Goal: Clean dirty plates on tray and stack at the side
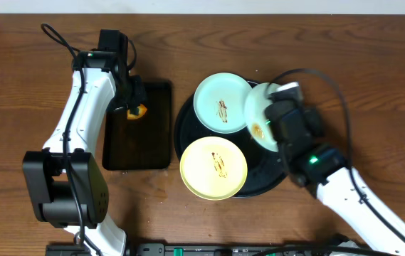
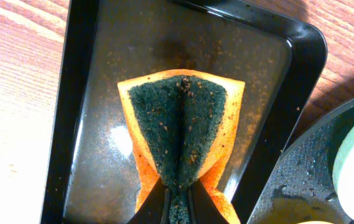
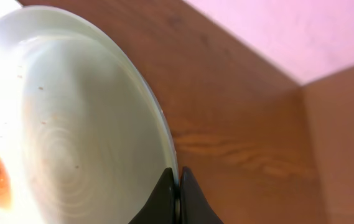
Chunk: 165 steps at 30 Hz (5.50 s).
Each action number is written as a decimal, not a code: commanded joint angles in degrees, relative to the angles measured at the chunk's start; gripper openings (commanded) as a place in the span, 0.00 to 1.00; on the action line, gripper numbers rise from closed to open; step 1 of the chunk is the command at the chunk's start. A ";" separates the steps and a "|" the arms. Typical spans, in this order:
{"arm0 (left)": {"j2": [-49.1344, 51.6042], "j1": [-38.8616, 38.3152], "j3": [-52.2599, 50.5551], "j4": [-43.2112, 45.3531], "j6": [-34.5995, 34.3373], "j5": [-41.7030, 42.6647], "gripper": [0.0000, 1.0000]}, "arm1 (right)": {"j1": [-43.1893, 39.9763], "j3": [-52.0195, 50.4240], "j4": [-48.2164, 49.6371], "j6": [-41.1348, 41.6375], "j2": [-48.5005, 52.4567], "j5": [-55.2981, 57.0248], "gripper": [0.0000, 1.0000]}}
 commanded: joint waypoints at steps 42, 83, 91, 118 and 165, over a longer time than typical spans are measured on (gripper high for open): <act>-0.76 0.07 0.37 -0.33 -0.11 -0.02 0.07 | -47.45 1.14 -5.38 26.99 5.44 -21.00 0.01; -0.70 -14.97 0.37 14.62 9.40 10.27 0.07 | -23.17 15.10 -2.84 10.05 20.20 -64.24 0.41; -0.52 -19.67 0.31 18.16 9.38 10.27 0.08 | -21.18 15.10 4.96 16.61 31.71 -63.25 0.34; 11.43 -31.87 -0.44 23.50 6.54 10.32 0.08 | -21.24 15.10 4.90 19.98 40.92 -62.47 0.01; 2.32 -22.56 -2.14 18.03 1.66 7.98 0.08 | -21.24 15.10 0.09 22.08 40.92 -59.08 0.01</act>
